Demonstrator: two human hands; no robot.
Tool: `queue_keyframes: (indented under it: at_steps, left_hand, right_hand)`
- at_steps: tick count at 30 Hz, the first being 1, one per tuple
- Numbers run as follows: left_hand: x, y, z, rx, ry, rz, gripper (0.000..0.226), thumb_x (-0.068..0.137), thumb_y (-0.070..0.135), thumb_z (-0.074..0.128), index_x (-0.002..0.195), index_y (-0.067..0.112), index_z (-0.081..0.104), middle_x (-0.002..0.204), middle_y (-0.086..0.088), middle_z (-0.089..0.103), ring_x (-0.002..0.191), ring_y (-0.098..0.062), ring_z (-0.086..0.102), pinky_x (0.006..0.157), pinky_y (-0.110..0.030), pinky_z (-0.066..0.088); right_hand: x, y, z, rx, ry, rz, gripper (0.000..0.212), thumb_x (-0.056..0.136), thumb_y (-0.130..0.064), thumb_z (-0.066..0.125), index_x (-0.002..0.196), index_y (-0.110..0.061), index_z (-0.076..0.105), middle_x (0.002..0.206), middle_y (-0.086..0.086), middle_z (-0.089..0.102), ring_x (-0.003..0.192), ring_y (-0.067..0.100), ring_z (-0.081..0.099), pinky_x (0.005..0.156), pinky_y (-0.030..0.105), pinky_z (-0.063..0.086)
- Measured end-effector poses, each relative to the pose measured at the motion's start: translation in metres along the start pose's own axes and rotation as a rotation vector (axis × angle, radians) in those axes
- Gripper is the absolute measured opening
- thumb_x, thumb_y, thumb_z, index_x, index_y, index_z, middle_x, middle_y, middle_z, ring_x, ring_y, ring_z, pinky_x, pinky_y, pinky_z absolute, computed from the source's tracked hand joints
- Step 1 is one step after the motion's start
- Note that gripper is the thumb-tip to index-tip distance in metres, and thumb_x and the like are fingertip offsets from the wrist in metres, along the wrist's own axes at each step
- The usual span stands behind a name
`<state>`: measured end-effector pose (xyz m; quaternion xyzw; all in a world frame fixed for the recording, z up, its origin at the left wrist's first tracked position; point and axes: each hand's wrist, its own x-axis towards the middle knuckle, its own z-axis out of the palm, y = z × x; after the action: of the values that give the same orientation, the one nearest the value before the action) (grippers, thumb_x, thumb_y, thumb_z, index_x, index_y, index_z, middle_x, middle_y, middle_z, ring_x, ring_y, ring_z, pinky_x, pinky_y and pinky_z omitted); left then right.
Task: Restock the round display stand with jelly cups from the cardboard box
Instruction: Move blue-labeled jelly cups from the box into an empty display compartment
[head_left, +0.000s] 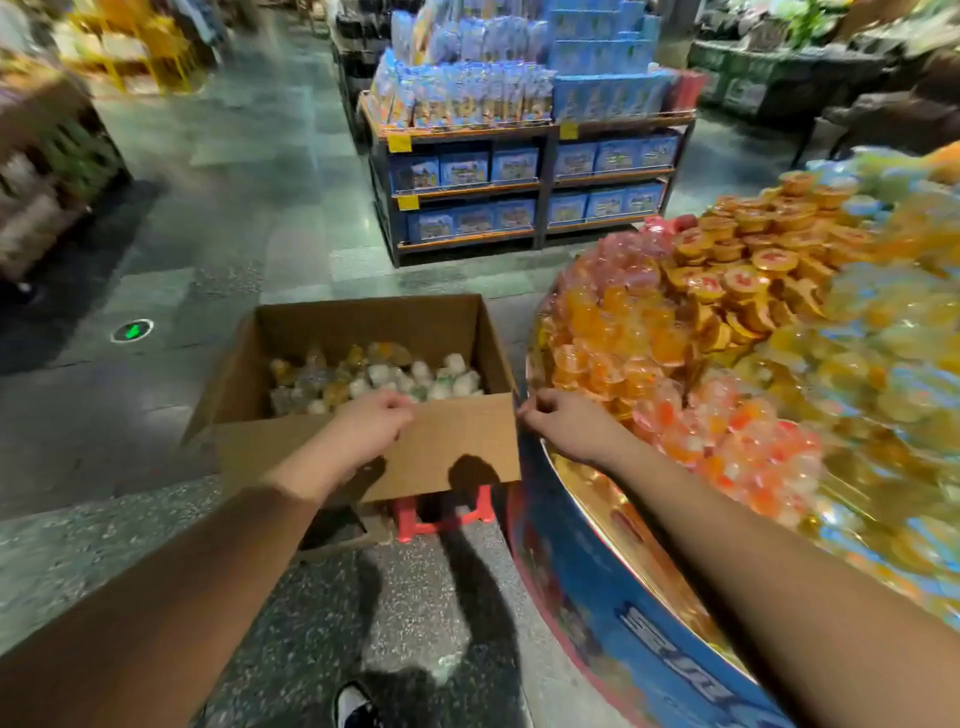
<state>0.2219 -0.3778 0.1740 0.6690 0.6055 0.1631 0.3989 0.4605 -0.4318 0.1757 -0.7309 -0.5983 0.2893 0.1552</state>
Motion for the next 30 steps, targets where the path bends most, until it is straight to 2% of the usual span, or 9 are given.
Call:
queue_keyframes:
  at_steps: [2, 4, 8, 11, 14, 20, 23, 26, 30]
  left_hand:
    - [0.021, -0.041, -0.036, -0.046, 0.033, -0.061, 0.015, 0.100, 0.029, 0.050, 0.107, 0.027, 0.063, 0.112, 0.011, 0.061, 0.093, -0.008, 0.058, 0.070, -0.022, 0.042]
    - [0.045, -0.079, -0.077, -0.060, 0.063, -0.128, 0.015, 0.101, 0.028, 0.050, 0.110, 0.023, 0.062, 0.104, 0.005, 0.061, 0.088, -0.011, 0.058, 0.068, -0.022, 0.042]
    - [0.090, -0.149, -0.152, -0.102, 0.124, -0.229, 0.014, 0.089, 0.035, 0.064, 0.089, 0.021, 0.067, 0.082, -0.007, 0.063, 0.073, -0.019, 0.056, 0.070, -0.033, 0.042]
    - [0.131, -0.179, -0.196, -0.068, 0.131, -0.267, 0.010, 0.091, 0.031, 0.062, 0.081, 0.027, 0.064, 0.082, -0.006, 0.065, 0.078, -0.023, 0.059, 0.072, -0.036, 0.045]
    - [0.179, -0.195, -0.217, -0.027, 0.084, -0.268, 0.012, 0.096, 0.028, 0.056, 0.096, 0.021, 0.064, 0.083, -0.003, 0.062, 0.078, -0.020, 0.059, 0.067, -0.032, 0.043]
    - [0.276, -0.225, -0.195, 0.022, -0.028, -0.316, 0.018, 0.095, 0.030, 0.054, 0.107, 0.022, 0.063, 0.102, 0.000, 0.061, 0.087, -0.016, 0.055, 0.070, -0.030, 0.040]
    - [0.321, -0.238, -0.169, 0.026, -0.114, -0.336, 0.023, 0.097, 0.029, 0.054, 0.116, 0.020, 0.062, 0.111, -0.002, 0.060, 0.093, -0.017, 0.054, 0.079, -0.030, 0.042]
    - [0.361, -0.255, -0.134, 0.020, -0.198, -0.386, 0.025, 0.096, 0.032, 0.056, 0.118, 0.022, 0.062, 0.113, -0.001, 0.060, 0.096, -0.018, 0.056, 0.080, -0.030, 0.046]
    - [0.398, -0.275, -0.080, 0.098, -0.369, -0.485, 0.031, 0.096, 0.034, 0.057, 0.124, 0.022, 0.060, 0.117, -0.001, 0.063, 0.099, -0.017, 0.060, 0.080, -0.031, 0.052]
  right_hand:
    - [0.049, -0.041, 0.031, 0.022, -0.050, -0.024, 0.029, 0.097, -0.039, 0.048, 0.100, -0.016, 0.066, 0.100, -0.002, 0.069, 0.095, 0.020, 0.063, 0.077, 0.033, 0.048]
    - [0.101, -0.080, 0.063, 0.046, -0.103, -0.042, 0.027, 0.096, -0.035, 0.049, 0.098, -0.014, 0.067, 0.096, 0.003, 0.072, 0.090, 0.021, 0.065, 0.083, 0.037, 0.051]
    - [0.200, -0.142, 0.123, 0.026, -0.204, -0.017, 0.032, 0.098, -0.039, 0.046, 0.097, -0.014, 0.067, 0.099, 0.007, 0.072, 0.094, 0.026, 0.065, 0.088, 0.037, 0.052]
    - [0.253, -0.175, 0.153, 0.018, -0.242, 0.030, 0.029, 0.100, -0.040, 0.044, 0.100, -0.018, 0.063, 0.098, 0.008, 0.069, 0.086, 0.026, 0.063, 0.076, 0.033, 0.049]
    - [0.290, -0.192, 0.178, 0.043, -0.241, 0.070, 0.023, 0.099, -0.037, 0.045, 0.101, -0.020, 0.060, 0.094, 0.008, 0.067, 0.074, 0.023, 0.060, 0.060, 0.029, 0.045]
    - [0.358, -0.177, 0.213, 0.022, -0.291, 0.127, 0.023, 0.099, -0.034, 0.049, 0.114, -0.021, 0.061, 0.090, 0.002, 0.062, 0.070, 0.018, 0.054, 0.051, 0.027, 0.036]
    - [0.395, -0.150, 0.222, -0.050, -0.312, 0.164, 0.029, 0.099, -0.034, 0.050, 0.120, -0.016, 0.060, 0.109, 0.007, 0.064, 0.088, 0.022, 0.056, 0.058, 0.028, 0.037]
    - [0.433, -0.118, 0.242, -0.139, -0.395, 0.230, 0.030, 0.098, -0.033, 0.050, 0.118, -0.012, 0.057, 0.104, 0.008, 0.061, 0.089, 0.025, 0.058, 0.060, 0.030, 0.041]
    - [0.463, -0.086, 0.277, -0.230, -0.557, 0.268, 0.029, 0.096, -0.032, 0.052, 0.116, -0.012, 0.057, 0.099, 0.005, 0.060, 0.087, 0.022, 0.056, 0.075, 0.036, 0.050]
